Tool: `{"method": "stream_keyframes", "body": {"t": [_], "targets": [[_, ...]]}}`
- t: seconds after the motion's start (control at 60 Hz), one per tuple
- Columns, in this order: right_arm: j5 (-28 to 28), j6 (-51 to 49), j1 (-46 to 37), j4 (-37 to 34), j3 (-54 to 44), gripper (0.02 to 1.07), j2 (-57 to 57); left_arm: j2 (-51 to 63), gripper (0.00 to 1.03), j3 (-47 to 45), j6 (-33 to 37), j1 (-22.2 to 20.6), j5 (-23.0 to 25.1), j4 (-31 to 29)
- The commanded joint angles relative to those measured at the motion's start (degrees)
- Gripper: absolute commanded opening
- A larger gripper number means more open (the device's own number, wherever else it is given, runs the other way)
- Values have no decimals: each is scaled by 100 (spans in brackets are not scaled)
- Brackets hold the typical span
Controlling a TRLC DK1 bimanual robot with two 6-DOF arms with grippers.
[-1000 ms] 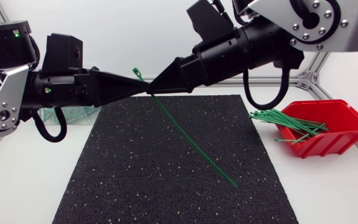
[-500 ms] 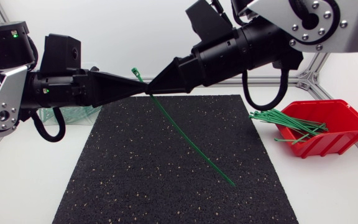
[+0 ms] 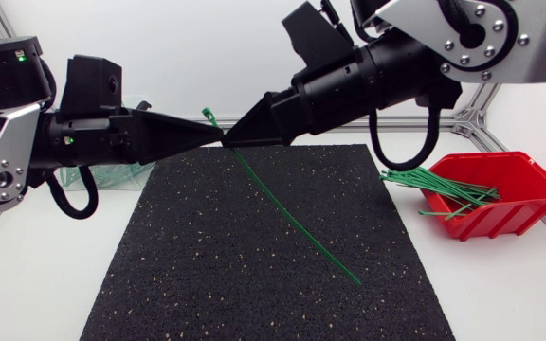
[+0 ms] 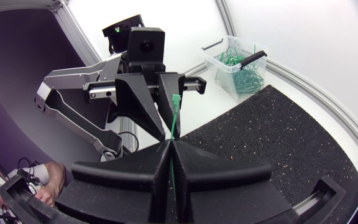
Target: Take a green cable tie from the red box, thread the tail through the head to close it, then place it in the transparent bin on the left.
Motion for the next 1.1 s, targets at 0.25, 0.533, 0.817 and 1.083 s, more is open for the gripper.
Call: {"method": "stream_keyframes", "body": {"t": [0.25, 0.533, 0.817, 1.083], "targets": [[310, -323, 125, -236, -314, 11, -170, -109, 27, -95, -191, 172, -21, 154], [354, -323, 108, -131, -305, 11, -258, -109, 27, -200, -191, 84, 31, 154], [354, -305, 152, -113, -331, 11, -284, -152, 26, -226, -217, 14, 31, 154], [346, -314, 187, -87, -384, 12, -293, -152, 4, -226, -217, -56, -65, 180]]}}
